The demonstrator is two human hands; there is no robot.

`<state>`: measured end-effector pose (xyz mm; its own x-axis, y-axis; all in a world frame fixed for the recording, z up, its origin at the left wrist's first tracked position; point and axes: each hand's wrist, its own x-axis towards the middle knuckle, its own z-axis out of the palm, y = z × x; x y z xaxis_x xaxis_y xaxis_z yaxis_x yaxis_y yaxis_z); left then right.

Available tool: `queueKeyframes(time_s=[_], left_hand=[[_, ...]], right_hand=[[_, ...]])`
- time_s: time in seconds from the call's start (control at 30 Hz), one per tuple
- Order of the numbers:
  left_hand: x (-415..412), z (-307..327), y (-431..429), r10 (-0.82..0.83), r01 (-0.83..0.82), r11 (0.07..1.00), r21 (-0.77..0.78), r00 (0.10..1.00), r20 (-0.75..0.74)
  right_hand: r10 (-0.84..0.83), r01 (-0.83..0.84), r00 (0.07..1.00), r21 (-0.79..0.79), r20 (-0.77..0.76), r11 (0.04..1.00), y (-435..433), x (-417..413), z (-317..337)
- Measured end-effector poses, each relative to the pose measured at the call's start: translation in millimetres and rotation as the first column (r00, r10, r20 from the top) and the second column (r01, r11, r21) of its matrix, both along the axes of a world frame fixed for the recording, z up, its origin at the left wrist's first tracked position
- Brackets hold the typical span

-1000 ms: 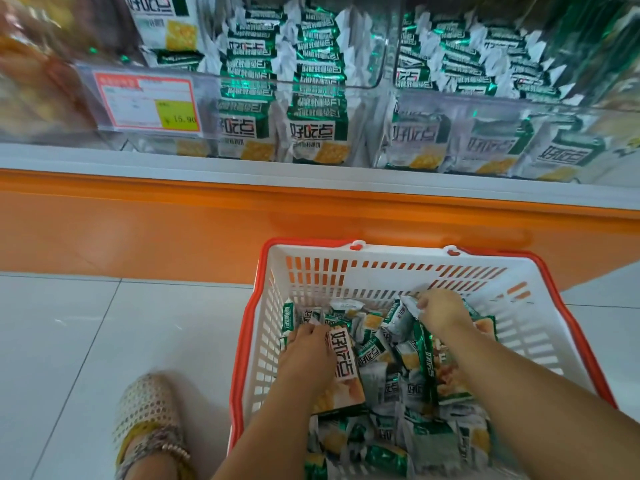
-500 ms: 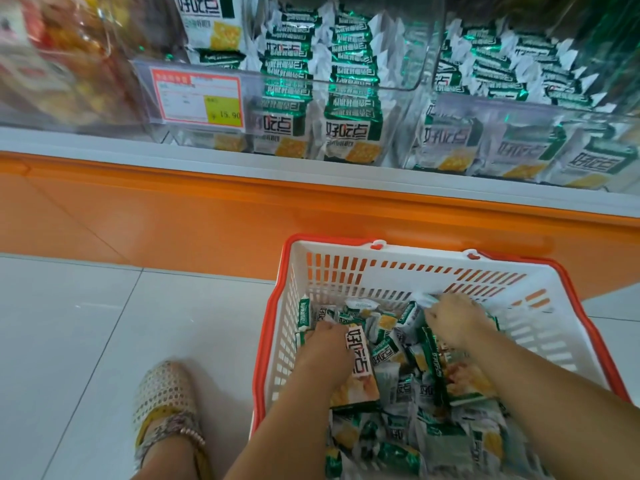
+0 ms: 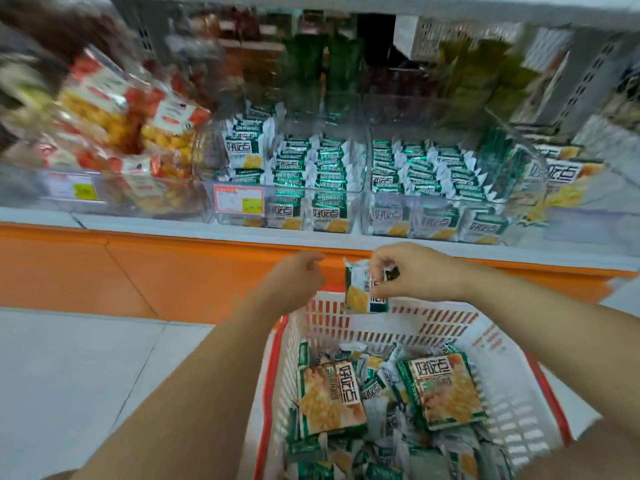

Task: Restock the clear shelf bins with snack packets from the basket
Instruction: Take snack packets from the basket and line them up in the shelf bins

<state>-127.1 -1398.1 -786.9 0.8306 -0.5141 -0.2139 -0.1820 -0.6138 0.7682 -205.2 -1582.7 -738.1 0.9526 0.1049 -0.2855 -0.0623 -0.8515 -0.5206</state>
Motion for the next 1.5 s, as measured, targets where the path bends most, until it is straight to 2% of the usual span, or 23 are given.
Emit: queueKeyframes(time_s=[0.1, 0.2, 0.33, 0.43, 0.5, 0.57, 0.63, 0.73, 0.83, 0.9, 1.0, 1.2, 1.33, 1.4, 1.5], left_hand=[[-0.7, 51.5, 20.7, -0.059, 0.060, 0.997, -0.046, 0.998, 0.007], [-15.2, 82.8, 35.4, -0.120, 0.116, 0.987, -0.114, 0.992, -0.034], [-24.3, 89.7, 43.3, -0.046, 0.060, 0.988, -0.140, 0.994, 0.101], [-13.6, 93.0, 45.3, 0.100, -0.078, 0.948, -0.310, 0.993, 0.056], [-5.1, 97.0, 44.4, 0.175, -0.168, 0.878, -0.449, 0.984, -0.024], [5.0, 98.1, 43.4, 0.241, -0.244, 0.810, -0.533, 0.967, -0.076], [14.6, 98.6, 41.8, 0.302, -0.303, 0.755, -0.581, 0.948, -0.102], [32.0, 93.0, 38.7, 0.442, -0.420, 0.652, -0.631, 0.887, -0.134], [49.0, 75.4, 40.5, 0.621, -0.570, 0.599, -0.562, 0.774, -0.122], [60.1, 63.3, 45.6, 0.675, -0.615, 0.632, -0.472, 0.736, -0.055], [71.0, 48.2, 50.9, 0.654, -0.614, 0.686, -0.390, 0.755, -0.037], [74.6, 36.4, 48.6, 0.579, -0.542, 0.752, -0.375, 0.815, -0.017], [73.7, 37.5, 50.1, 0.568, -0.541, 0.768, -0.341, 0.823, -0.026], [67.4, 42.6, 48.2, 0.602, -0.558, 0.769, -0.313, 0.796, 0.060], [49.2, 48.0, 41.9, 0.685, -0.591, 0.722, -0.360, 0.682, 0.255]], right_hand=[[-0.022, 0.020, 0.995, 0.017, 0.099, 1.000, 15.9, -5.0, 30.0], [-0.066, 0.045, 0.985, 0.129, 0.159, 0.991, 33.6, -4.3, 42.3], [-0.094, 0.017, 0.967, 0.307, 0.239, 0.951, 53.8, 4.1, 51.0], [-0.308, 0.127, 0.911, 0.526, 0.273, 0.841, 63.4, 18.9, 47.3], [-0.432, 0.205, 0.876, 0.645, 0.214, 0.736, 69.2, 30.4, 41.8], [-0.481, 0.237, 0.868, 0.747, 0.125, 0.622, 76.9, 43.1, 36.5], [-0.506, 0.231, 0.854, 0.783, 0.121, 0.578, 83.4, 59.8, 36.0], [-0.528, 0.221, 0.816, 0.717, 0.236, 0.661, 87.9, 97.7, 41.4], [-0.495, 0.252, 0.784, 0.537, 0.374, 0.805, 91.5, 147.7, 41.1], [-0.441, 0.251, 0.798, 0.440, 0.411, 0.862, 98.2, 176.7, 37.1], [-0.310, 0.234, 0.831, 0.215, 0.461, 0.948, 105.6, 206.4, 28.9], [-0.158, 0.180, 0.814, 0.016, 0.559, 0.984, 110.4, 225.6, 15.8], [-0.071, 0.136, 0.875, -0.102, 0.479, 0.986, 105.2, 221.9, 17.9], [-0.038, 0.113, 0.888, -0.137, 0.459, 0.984, 101.7, 211.7, 21.5], [-0.063, 0.126, 0.845, -0.082, 0.532, 0.989, 95.5, 179.7, 27.9]])
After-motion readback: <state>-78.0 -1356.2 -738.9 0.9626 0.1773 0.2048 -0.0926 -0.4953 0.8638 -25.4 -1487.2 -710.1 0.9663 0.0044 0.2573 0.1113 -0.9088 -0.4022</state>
